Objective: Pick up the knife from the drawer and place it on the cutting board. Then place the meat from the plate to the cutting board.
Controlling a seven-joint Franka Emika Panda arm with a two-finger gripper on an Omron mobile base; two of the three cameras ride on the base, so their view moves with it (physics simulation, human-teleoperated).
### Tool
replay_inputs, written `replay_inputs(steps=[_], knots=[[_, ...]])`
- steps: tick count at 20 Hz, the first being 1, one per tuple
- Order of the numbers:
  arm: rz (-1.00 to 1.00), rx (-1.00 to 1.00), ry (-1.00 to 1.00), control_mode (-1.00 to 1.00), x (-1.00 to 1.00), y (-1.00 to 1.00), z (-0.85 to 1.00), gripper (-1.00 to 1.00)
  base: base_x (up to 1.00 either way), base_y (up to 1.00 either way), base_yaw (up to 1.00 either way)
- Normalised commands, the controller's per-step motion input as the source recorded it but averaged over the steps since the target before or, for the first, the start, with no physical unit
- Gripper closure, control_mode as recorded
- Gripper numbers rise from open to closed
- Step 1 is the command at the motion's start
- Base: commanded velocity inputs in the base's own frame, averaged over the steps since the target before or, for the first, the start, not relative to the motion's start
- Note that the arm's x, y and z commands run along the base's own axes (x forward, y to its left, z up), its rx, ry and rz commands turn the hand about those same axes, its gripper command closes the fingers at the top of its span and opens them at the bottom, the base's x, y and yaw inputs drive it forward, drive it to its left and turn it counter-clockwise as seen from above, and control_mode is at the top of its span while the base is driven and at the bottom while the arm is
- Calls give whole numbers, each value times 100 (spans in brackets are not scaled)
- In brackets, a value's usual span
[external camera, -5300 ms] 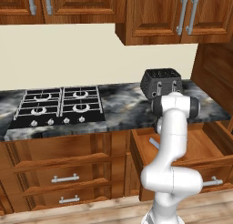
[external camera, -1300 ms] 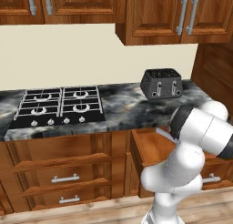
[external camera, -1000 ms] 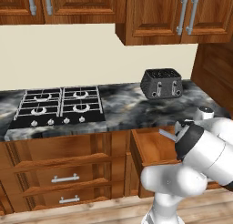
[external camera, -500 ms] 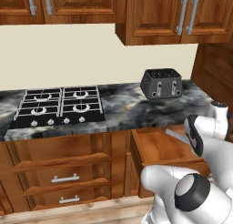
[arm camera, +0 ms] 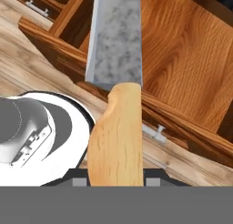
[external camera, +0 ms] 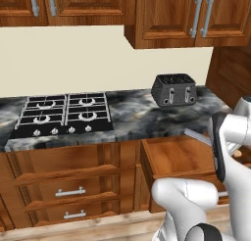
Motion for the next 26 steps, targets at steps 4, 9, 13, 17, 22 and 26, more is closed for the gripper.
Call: replay_inputs(steps=[4,9,13,17,22,26], knots=[[3,1,1,-100,-38,0,88,100,0,0,0],[1,0,1,-100,-18,5,42,100,0,0,0],[0,0,0,-100,-2,0,0,100,0,0,0],[0,0,-3,-100,-6,0,0,100,0,0,0],[0,0,-2,100,-5,0,0,100,-31,0,6],[0,0,0,100,0,0,0,100,-54,19,27]])
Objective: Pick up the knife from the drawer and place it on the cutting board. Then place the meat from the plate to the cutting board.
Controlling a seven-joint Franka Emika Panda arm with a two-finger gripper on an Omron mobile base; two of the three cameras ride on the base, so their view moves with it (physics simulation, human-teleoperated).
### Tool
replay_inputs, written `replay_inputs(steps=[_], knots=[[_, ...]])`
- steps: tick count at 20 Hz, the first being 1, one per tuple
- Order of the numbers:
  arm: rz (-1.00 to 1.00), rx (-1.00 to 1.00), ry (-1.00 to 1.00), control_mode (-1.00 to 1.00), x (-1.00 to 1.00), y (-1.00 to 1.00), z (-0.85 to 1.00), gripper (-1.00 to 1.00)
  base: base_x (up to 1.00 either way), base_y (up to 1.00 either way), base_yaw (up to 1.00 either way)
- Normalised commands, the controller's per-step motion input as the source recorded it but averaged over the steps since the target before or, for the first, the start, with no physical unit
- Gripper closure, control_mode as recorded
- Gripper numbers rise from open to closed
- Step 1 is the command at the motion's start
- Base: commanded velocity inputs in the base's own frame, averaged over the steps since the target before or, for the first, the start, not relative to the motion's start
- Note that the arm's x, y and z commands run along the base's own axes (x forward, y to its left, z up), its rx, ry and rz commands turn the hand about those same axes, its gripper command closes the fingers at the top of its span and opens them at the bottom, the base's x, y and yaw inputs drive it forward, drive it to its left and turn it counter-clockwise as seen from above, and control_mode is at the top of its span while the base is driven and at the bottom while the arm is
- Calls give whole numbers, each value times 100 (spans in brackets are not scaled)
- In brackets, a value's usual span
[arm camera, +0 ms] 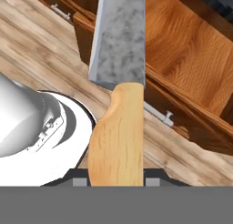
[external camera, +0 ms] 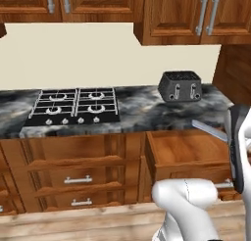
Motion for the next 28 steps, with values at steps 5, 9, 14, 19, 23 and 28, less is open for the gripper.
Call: replay_inputs(steps=[5,9,14,19,23,28], knots=[[0,0,0,100,0,0,0,100,-16,69,40],[0,0,0,100,0,0,0,100,0,79,47],[0,0,0,100,0,0,0,100,0,75,46],[0,0,0,100,0,0,0,100,0,62,47],[0,0,0,100,0,0,0,100,0,55,48],[0,0,0,100,0,0,0,100,0,55,48]])
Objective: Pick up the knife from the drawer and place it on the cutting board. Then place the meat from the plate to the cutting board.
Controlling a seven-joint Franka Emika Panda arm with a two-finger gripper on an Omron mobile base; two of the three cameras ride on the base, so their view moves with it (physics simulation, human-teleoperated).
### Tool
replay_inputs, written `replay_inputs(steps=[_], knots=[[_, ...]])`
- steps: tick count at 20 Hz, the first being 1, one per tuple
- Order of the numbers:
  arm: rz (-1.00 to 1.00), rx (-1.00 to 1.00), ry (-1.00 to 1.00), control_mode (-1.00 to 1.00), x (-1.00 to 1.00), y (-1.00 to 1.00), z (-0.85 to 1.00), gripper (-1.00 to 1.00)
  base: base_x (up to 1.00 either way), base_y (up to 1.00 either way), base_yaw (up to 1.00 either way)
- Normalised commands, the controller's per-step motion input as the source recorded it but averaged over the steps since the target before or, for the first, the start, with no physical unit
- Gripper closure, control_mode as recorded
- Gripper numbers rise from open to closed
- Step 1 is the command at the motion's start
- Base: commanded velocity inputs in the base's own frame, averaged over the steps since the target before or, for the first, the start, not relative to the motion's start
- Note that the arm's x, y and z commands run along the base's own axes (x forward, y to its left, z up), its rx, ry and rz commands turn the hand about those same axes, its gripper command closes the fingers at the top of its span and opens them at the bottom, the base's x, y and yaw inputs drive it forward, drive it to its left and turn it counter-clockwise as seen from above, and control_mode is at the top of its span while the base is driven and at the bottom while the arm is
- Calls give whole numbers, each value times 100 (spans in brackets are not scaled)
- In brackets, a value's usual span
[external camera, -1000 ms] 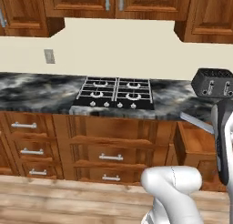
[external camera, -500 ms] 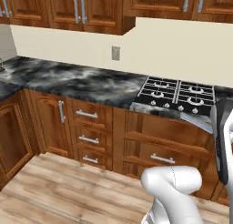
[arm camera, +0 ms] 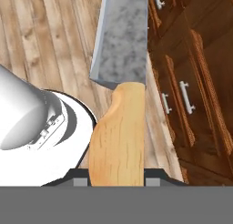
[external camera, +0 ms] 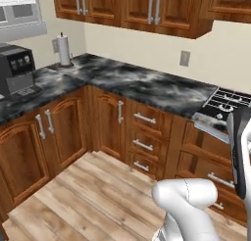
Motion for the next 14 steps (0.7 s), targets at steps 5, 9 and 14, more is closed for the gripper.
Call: replay_inputs(steps=[5,9,14], knots=[[0,0,0,100,0,0,0,100,0,54,48],[0,0,0,100,0,0,0,100,0,51,47],[0,0,0,100,0,0,0,100,0,50,48]])
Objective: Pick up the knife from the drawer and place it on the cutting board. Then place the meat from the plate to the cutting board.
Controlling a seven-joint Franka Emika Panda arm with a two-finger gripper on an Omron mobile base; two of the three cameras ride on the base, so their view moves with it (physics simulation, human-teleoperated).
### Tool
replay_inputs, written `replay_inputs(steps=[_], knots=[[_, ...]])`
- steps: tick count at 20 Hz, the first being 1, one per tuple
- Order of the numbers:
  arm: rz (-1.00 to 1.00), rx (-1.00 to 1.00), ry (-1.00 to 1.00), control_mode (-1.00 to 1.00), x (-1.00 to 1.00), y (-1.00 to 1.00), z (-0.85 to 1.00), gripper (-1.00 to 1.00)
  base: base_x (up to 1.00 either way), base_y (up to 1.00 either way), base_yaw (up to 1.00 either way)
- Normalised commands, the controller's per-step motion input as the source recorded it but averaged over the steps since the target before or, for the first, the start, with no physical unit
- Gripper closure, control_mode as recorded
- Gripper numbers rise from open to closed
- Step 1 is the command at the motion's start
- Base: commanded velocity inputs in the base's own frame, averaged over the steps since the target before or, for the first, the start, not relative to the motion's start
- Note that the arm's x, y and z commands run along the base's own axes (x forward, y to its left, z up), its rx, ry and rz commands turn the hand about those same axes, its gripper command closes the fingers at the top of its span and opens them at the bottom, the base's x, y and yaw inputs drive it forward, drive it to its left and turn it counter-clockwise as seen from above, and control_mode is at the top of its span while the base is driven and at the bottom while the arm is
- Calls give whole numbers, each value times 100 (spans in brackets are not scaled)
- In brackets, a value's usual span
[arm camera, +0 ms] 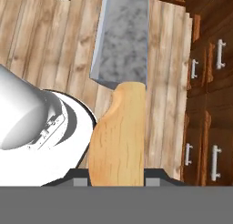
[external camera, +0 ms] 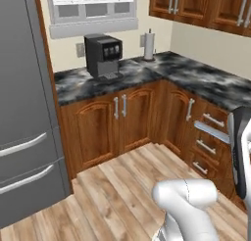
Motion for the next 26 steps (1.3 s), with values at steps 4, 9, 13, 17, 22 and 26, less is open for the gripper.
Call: replay_inputs(steps=[4,9,13,17,22,26], knots=[[0,0,0,100,0,0,0,100,0,48,48],[0,0,0,100,0,0,0,100,0,50,48],[0,0,0,100,0,0,0,100,0,51,48],[0,0,0,100,0,0,0,100,0,50,47],[0,0,0,100,0,0,0,100,0,50,47],[0,0,0,100,0,0,0,100,0,51,48]])
